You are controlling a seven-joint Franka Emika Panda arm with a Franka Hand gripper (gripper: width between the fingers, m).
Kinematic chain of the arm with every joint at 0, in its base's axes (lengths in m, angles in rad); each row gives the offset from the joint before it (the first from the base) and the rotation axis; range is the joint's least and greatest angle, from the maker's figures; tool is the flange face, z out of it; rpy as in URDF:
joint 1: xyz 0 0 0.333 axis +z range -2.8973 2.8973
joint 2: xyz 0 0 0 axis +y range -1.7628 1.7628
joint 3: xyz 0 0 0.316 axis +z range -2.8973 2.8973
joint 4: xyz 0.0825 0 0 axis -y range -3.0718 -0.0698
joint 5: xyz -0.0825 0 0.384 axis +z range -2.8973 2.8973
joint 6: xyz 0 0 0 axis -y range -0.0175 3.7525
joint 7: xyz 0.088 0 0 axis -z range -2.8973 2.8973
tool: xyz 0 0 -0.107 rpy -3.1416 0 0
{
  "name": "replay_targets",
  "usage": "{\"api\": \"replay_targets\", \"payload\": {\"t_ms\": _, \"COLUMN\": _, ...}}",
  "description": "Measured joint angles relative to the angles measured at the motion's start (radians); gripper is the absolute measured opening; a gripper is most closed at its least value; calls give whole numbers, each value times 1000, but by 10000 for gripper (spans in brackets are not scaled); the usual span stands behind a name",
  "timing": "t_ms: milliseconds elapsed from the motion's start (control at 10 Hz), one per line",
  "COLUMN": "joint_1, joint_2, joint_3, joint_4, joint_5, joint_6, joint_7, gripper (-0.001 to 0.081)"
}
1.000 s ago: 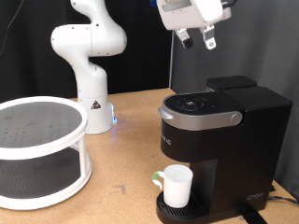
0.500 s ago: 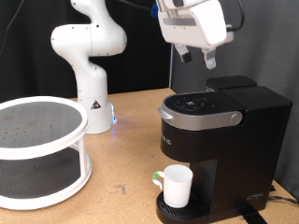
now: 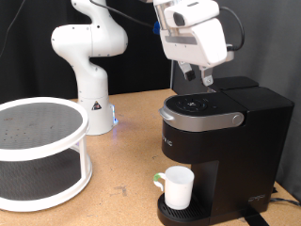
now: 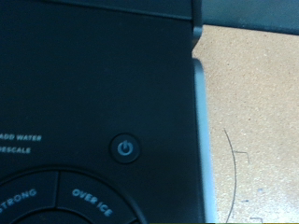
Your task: Make a cup of coffee with the keurig machine
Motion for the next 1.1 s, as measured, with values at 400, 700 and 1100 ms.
{"api": "replay_targets", "payload": {"t_ms": 400, "joint_1": 0, "joint_2": 3, "joint_3": 14, "joint_4": -47, "joint_5": -12, "joint_6": 29, "joint_7": -16, "gripper": 199}}
{"api": "replay_targets", "payload": {"t_ms": 700, "joint_1": 0, "joint_2": 19, "joint_3": 19, "joint_4": -67, "joint_5": -25, "joint_6": 50, "joint_7": -13, "gripper": 50}}
{"api": "replay_targets", "payload": {"t_ms": 1100, "joint_1": -1, "joint_2": 48, "joint_3": 19, "joint_4": -67, "joint_5": -25, "joint_6": 72, "joint_7": -10, "gripper": 1}}
